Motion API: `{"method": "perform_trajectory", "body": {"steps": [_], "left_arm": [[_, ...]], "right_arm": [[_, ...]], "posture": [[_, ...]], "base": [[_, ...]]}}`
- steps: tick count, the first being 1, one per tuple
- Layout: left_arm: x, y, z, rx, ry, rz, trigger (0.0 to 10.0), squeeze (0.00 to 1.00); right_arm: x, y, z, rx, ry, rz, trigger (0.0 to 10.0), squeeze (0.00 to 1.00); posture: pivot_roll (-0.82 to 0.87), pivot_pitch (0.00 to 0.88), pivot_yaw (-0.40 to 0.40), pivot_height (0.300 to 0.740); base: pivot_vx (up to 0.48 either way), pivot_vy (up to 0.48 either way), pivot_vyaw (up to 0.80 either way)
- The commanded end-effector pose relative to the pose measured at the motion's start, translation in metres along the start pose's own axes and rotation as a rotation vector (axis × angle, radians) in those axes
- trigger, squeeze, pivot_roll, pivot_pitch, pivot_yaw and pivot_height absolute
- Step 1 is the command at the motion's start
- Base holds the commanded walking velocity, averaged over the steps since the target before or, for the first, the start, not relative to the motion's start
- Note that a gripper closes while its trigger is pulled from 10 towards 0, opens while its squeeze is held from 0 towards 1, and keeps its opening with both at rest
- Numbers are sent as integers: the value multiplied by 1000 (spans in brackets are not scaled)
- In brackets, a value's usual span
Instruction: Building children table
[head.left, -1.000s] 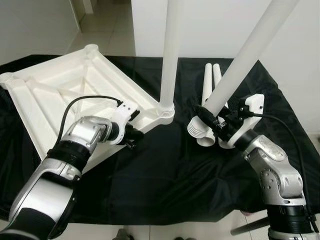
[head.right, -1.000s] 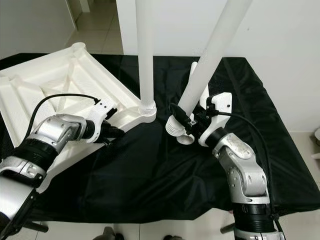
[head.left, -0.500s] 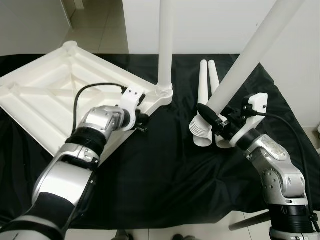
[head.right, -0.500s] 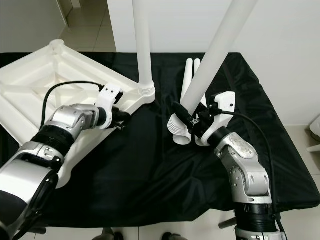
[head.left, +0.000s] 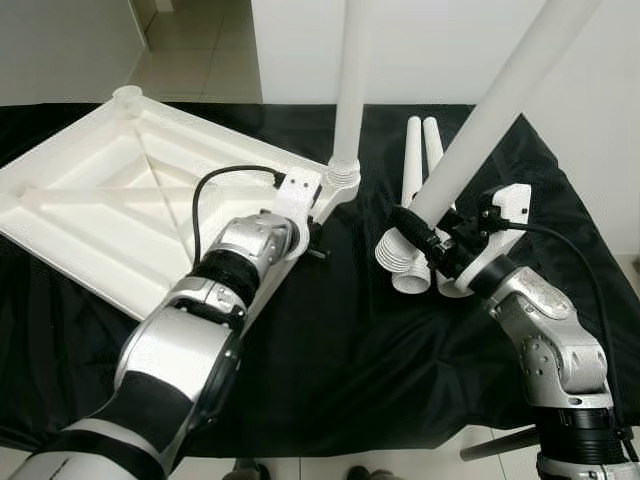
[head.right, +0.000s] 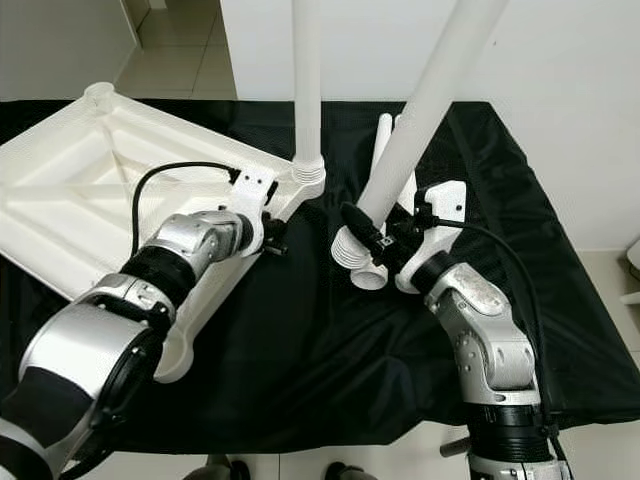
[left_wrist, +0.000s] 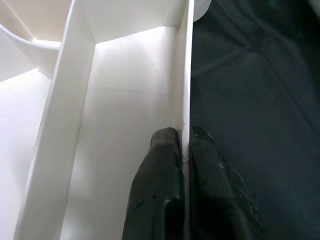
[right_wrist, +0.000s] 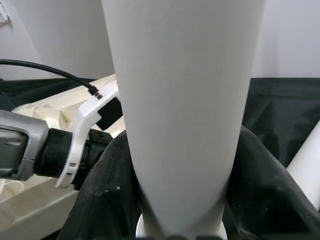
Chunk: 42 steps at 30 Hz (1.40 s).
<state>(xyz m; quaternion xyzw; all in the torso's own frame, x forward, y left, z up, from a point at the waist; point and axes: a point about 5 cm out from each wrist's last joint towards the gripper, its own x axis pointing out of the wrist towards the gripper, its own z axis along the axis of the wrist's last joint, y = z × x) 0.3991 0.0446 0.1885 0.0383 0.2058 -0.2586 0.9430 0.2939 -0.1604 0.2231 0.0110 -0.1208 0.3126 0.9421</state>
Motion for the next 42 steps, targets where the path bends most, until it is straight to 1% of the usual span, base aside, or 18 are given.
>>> {"method": "perform_trajectory", "body": {"steps": [1, 2, 3, 4, 13, 17, 18, 19, 22, 23, 26, 27, 30, 32, 35, 37, 41, 42], "left_arm": [[-2, -1, 21, -16, -100, 15, 0, 0], [-2, -1, 22, -26, -106, 30, 0, 0], [-1, -2, 22, -28, -110, 42, 2118, 0], [-1, -2, 23, -38, -113, 52, 10000, 0], [0, 0, 28, -29, -147, 129, 10000, 0], [1, -2, 27, 37, -156, 135, 10000, 0], [2, -3, 27, 32, -165, 131, 10000, 890], [2, -6, 28, 31, -176, 112, 10000, 1000], [2, -8, 31, 54, -193, 82, 10000, 1000], [1, -8, 33, 57, -203, 71, 10000, 188], [1, -8, 35, 59, -213, 59, 10000, 188], [-3, -7, 43, 59, -259, 10, 10000, 0], [-6, -5, 49, 54, -289, -22, 10000, 0], [-16, 11, 58, 60, -338, -58, 10000, 0], [-21, 19, 61, 68, -362, -61, 10000, 0], [-34, 42, 58, 128, -410, -36, 10000, 0], [-40, 51, 54, 164, -417, -30, 10000, 0], [-48, 60, 49, 235, -434, -18, 10000, 0]], "right_arm": [[1, 3, 4, -2, -24, 10, 10000, 0], [2, 3, 4, -1, -25, 10, 10000, 0], [2, 4, 4, 0, -26, 11, 10000, 0], [2, 4, 4, 1, -27, 11, 10000, 0], [4, 8, 5, 10, -38, 18, 10000, 0], [7, 10, 6, 14, -45, 22, 10000, 0], [7, 11, 6, 15, -48, 23, 10000, 0], [8, 12, 6, 17, -52, 24, 10000, 0], [7, 13, 6, 19, -54, 21, 10000, 0], [7, 13, 6, 24, -55, 19, 10000, 0], [7, 14, 6, 30, -57, 17, 10000, 0], [6, 14, 6, 30, -57, 16, 10000, 0], [6, 15, 6, 31, -57, 16, 10000, 0], [6, 15, 5, 33, -58, 18, 10000, 0], [7, 15, 5, 34, -59, 19, 10000, 0], [8, 14, 4, 37, -57, 21, 10000, 0], [9, 14, 3, 39, -55, 21, 10000, 0], [9, 13, 2, 40, -52, 21, 10000, 0]], "posture": [[-64, 137, 64, 740], [-64, 137, 64, 740], [-64, 137, 64, 740], [-66, 137, 66, 740], [-70, 141, 68, 740], [-70, 147, 70, 740], [-72, 151, 72, 740], [-72, 156, 74, 740], [-76, 162, 76, 740], [-75, 163, 76, 740], [-73, 167, 75, 740], [-67, 170, 76, 740], [-63, 170, 76, 740], [-49, 167, 68, 740], [-46, 166, 65, 740], [-32, 160, 58, 740], [-25, 158, 55, 740], [-21, 156, 51, 740]], "base": [[0, 0, 0], [0, 0, 0], [0, 0, 0], [0, 0, 0], [0, 0, 0], [0, 0, 0], [0, 0, 0], [0, 0, 0], [0, 0, 0], [0, 0, 0], [0, 0, 0], [0, 0, 0], [0, 0, 0], [0, 0, 0], [0, 0, 0], [0, 0, 0], [0, 0, 0], [0, 0, 0]]}}
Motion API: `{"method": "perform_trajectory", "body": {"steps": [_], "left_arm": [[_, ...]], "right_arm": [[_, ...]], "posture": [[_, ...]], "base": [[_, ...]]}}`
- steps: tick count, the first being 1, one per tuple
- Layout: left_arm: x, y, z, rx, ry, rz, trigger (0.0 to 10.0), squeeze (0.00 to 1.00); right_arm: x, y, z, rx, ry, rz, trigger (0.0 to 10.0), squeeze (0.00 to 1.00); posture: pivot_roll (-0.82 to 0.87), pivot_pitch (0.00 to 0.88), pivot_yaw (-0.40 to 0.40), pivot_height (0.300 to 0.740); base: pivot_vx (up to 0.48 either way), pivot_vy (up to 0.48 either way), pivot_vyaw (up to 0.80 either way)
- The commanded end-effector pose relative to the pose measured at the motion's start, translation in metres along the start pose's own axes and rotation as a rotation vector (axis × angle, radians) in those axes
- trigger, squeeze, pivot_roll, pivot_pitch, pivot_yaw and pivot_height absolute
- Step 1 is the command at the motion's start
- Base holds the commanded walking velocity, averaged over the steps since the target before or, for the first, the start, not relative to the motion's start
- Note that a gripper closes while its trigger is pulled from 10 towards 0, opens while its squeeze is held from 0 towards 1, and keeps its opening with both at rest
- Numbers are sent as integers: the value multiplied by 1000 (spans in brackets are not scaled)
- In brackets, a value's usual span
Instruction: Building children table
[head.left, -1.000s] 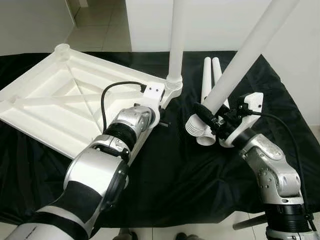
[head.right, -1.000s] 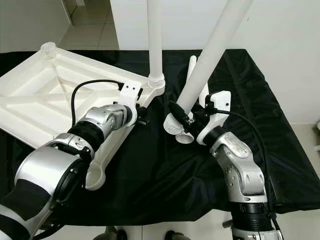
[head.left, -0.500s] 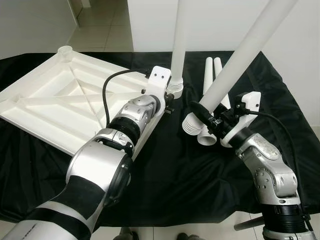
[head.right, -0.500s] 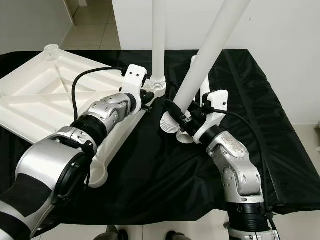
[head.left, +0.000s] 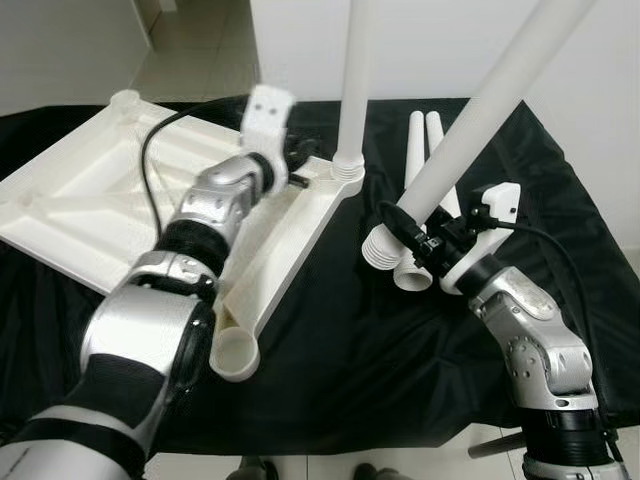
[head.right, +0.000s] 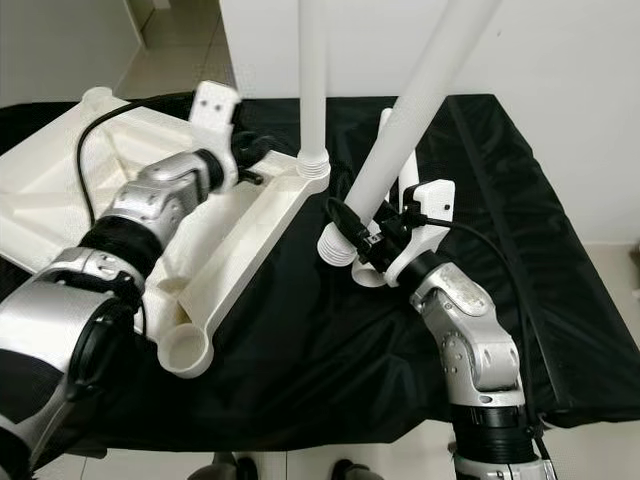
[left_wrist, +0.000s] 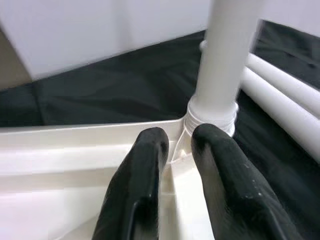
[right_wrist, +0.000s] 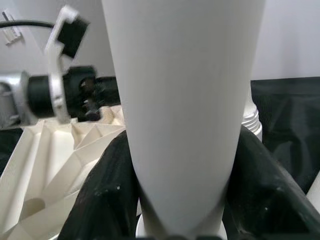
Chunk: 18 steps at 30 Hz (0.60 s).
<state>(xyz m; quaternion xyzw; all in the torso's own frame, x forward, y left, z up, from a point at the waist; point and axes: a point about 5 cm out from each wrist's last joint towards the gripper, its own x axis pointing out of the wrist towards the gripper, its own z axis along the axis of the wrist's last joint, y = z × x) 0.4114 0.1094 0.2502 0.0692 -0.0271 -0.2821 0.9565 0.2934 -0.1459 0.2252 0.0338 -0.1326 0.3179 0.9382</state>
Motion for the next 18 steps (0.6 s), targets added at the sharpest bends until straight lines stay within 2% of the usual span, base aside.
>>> {"method": "perform_trajectory", "body": {"steps": [1, 4, 5, 6, 7, 8, 11, 15, 16, 18], "left_arm": [[-9, 5, -1, 89, -9, -26, 10000, 0], [-18, 9, -4, 128, -8, -43, 10000, 0], [-23, 11, -6, 148, -5, -60, 10000, 0], [-34, 19, -9, 183, 4, -47, 10000, 0], [-44, 25, -12, 184, 1, -49, 10000, 0], [-44, 25, -12, 184, 1, -49, 10000, 0], [-66, 34, -21, 238, 2, -35, 10000, 0], [-73, 33, -25, 259, 8, -57, 10000, 0], [-75, 33, -24, 264, 1, -55, 10000, 1000], [-87, 25, -41, 204, 15, -94, 10000, 1000]], "right_arm": [[1, 1, 1, 4, -12, 15, 10000, 0], [1, 1, 0, 4, -11, 16, 10000, 0], [1, 1, 0, 5, -10, 16, 10000, 0], [2, 0, -1, 7, -9, 16, 10000, 0], [2, 0, -2, 7, -9, 17, 10000, 0], [2, 0, -2, 7, -9, 17, 10000, 0], [1, -1, -3, 9, -9, 14, 10000, 0], [1, -1, -3, 10, -10, 10, 10000, 0], [1, -2, -3, 11, -9, 8, 10000, 0], [0, -3, -5, 18, -6, -2, 10000, 0]], "posture": [[-21, 156, 51, 740], [-13, 154, 48, 740], [-13, 154, 48, 740], [-8, 146, 44, 740], [-9, 141, 45, 740], [-9, 141, 45, 740], [-14, 131, 39, 740], [-14, 131, 39, 740], [-15, 129, 39, 740], [-16, 118, 30, 740]], "base": [[0, 0, 0], [0, 0, 0], [0, 0, 0], [0, 0, 0], [0, 0, 0], [0, 0, 0], [0, 0, 0], [0, 0, 0], [0, 0, 0], [0, 0, 0]]}}
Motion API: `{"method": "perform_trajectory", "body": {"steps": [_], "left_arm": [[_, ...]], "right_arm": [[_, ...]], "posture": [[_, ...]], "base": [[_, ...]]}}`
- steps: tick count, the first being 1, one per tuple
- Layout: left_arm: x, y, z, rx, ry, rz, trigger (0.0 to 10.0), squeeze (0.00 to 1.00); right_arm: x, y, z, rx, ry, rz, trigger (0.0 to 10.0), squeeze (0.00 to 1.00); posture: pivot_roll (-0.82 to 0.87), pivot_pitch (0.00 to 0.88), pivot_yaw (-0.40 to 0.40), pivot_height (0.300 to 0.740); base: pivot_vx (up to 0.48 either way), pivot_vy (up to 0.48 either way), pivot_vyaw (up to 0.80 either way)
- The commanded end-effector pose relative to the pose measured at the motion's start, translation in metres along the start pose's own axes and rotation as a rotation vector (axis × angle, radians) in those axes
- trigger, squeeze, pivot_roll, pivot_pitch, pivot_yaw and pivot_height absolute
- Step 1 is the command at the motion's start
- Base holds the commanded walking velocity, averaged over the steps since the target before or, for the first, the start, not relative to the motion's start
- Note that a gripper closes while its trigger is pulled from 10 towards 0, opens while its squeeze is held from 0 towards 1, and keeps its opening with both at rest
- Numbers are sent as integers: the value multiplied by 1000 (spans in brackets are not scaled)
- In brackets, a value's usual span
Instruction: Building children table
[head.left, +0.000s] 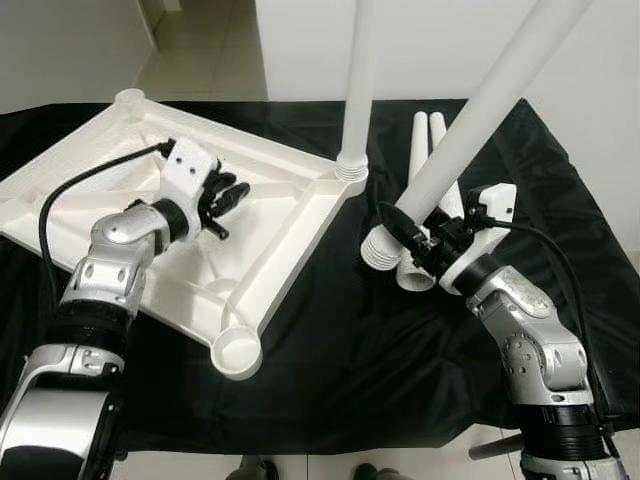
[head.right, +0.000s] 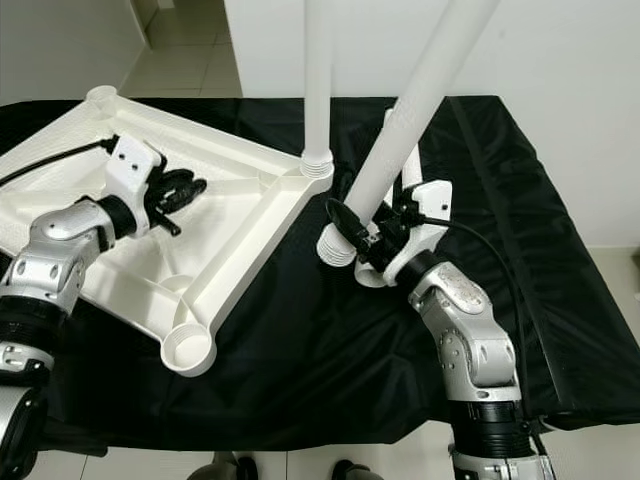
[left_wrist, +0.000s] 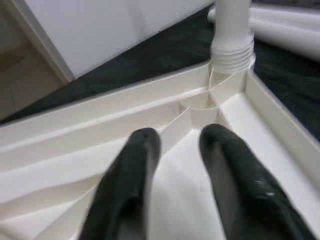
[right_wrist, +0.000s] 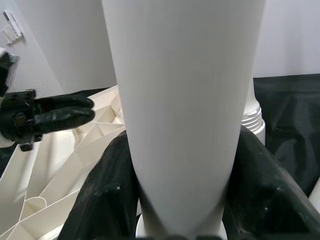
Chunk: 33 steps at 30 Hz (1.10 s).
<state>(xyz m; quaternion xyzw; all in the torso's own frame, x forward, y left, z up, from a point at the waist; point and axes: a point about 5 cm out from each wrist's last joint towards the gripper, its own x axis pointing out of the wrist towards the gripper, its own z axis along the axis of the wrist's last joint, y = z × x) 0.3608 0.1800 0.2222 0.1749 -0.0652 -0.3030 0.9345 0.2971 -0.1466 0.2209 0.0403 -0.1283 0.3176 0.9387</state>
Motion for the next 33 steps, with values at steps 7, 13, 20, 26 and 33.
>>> {"method": "perform_trajectory", "body": {"steps": [7, 13, 20, 26, 33], "left_arm": [[-28, -22, -30, -55, 126, -203, 10000, 576], [-46, -17, -49, 10, 306, -296, 10000, 0], [-55, -15, -51, 53, 378, -320, 10000, 0], [-64, -11, -61, 127, 500, -329, 10000, 0], [-55, -28, -83, 166, 621, -343, 10000, 0]], "right_arm": [[-3, -2, -4, 9, -3, -5, 10000, 0], [-6, -4, -4, 4, 10, 2, 10000, 0], [-8, -6, -4, -1, 13, -3, 10000, 0], [-12, -9, -3, -8, 16, -13, 10000, 0], [-10, -11, 1, -17, 9, -17, 10000, 0]], "posture": [[-14, 105, 18, 740], [-18, 84, 9, 740], [-23, 76, 8, 740], [-29, 70, 9, 740], [-38, 80, 11, 740]], "base": [[0, 0, 0], [0, 0, 0], [0, 0, 0], [0, 0, 0], [0, 0, 0]]}}
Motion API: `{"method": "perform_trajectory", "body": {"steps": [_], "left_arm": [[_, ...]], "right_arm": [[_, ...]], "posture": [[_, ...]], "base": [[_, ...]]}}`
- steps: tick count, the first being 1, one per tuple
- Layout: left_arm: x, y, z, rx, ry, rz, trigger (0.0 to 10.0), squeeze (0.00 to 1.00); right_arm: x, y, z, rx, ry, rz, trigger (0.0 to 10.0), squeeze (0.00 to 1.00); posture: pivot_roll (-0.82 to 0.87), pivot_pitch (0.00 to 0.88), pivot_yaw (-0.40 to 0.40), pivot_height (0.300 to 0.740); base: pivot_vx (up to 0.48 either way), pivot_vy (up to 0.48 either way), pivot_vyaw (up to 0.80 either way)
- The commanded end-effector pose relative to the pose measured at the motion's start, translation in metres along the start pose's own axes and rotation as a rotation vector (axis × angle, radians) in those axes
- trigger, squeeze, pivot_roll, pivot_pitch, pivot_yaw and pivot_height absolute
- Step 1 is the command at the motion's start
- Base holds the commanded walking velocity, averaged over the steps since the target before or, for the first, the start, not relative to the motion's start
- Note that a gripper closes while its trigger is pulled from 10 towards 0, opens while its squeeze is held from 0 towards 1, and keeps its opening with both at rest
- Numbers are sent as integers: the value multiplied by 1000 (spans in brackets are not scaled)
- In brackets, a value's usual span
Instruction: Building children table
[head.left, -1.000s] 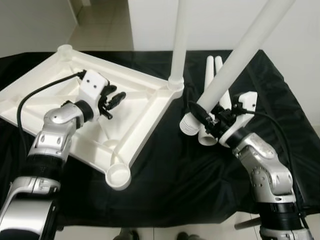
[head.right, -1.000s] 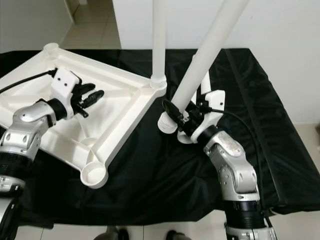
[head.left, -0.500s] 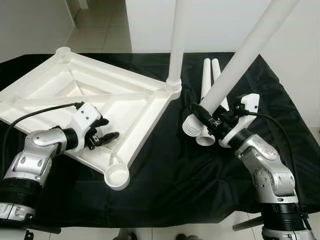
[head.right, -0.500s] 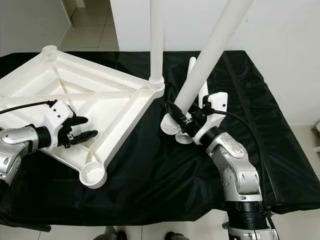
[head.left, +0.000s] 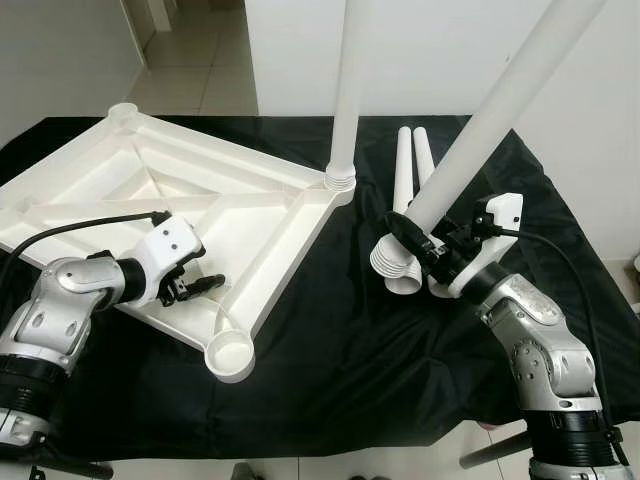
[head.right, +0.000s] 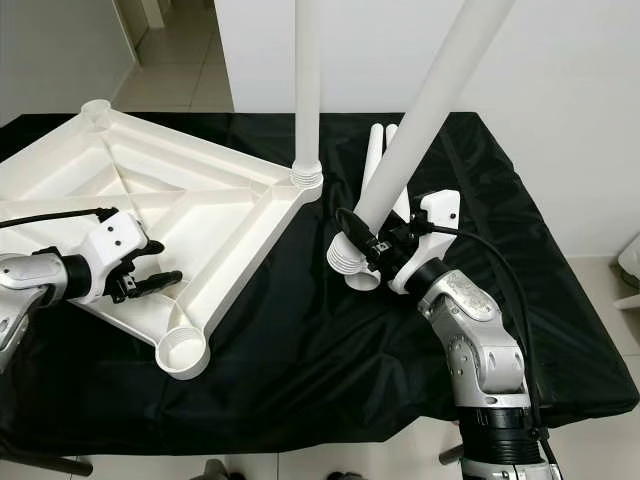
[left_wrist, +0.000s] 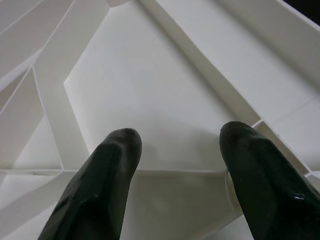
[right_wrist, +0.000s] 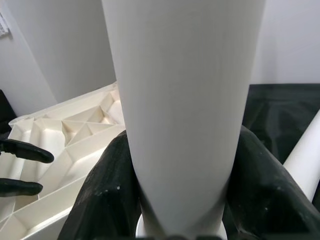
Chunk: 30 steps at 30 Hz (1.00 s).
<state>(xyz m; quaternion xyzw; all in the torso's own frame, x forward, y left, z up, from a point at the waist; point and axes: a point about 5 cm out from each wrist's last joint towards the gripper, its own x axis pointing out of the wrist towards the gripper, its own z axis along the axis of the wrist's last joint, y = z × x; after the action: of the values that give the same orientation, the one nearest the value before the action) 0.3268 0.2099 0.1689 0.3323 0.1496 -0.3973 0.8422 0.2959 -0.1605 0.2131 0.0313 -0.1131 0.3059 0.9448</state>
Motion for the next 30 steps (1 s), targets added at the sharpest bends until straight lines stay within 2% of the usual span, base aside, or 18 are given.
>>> {"method": "perform_trajectory", "body": {"steps": [1, 3, 4, 7, 12, 18, 20, 23, 27, 30], "left_arm": [[11, -18, -29, -41, 154, -34, 10000, 0], [28, -28, -29, -30, 195, -52, 10000, 0], [28, -28, -29, -30, 195, -52, 10000, 0], [40, -32, -19, -7, 188, -78, 10000, 0], [53, -30, -1, 11, 143, -89, 10000, 0], [62, -28, 8, 0, 126, -69, 10000, 0], [70, -23, 15, -31, 104, -15, 10000, 0], [72, -21, 17, -41, 98, 13, 10000, 0], [78, -5, 29, -130, 48, 151, 10000, 0], [79, 3, 34, -171, 29, 206, 10000, 0]], "right_arm": [[1, -1, 6, -6, -26, 7, 10000, 0], [0, -2, 7, -11, -30, 2, 10000, 0], [0, -2, 7, -11, -30, 2, 10000, 0], [-2, -3, 9, -12, -32, -10, 10000, 0], [-5, -4, 11, -11, -35, -26, 10000, 0], [-6, -4, 11, -10, -37, -35, 10000, 0], [-8, -3, 11, 0, -40, -45, 10000, 0], [-8, -2, 10, 5, -41, -50, 10000, 0], [-10, 2, 6, 32, -42, -64, 10000, 0], [-9, 4, 5, 41, -43, -67, 10000, 0]], "posture": [[-38, 80, 11, 740], [-47, 88, 14, 740], [-47, 88, 14, 740], [-53, 102, 13, 740], [-61, 117, 16, 740], [-71, 132, 23, 740], [-79, 144, 28, 740], [-80, 147, 29, 740], [-85, 158, 37, 740], [-86, 160, 40, 740]], "base": [[0, 0, 0], [0, 0, 0], [0, 0, 0], [0, 0, 0], [0, 0, 0], [0, 0, 0], [0, 0, 0], [0, 0, 0], [0, 0, 0], [0, 0, 0]]}}
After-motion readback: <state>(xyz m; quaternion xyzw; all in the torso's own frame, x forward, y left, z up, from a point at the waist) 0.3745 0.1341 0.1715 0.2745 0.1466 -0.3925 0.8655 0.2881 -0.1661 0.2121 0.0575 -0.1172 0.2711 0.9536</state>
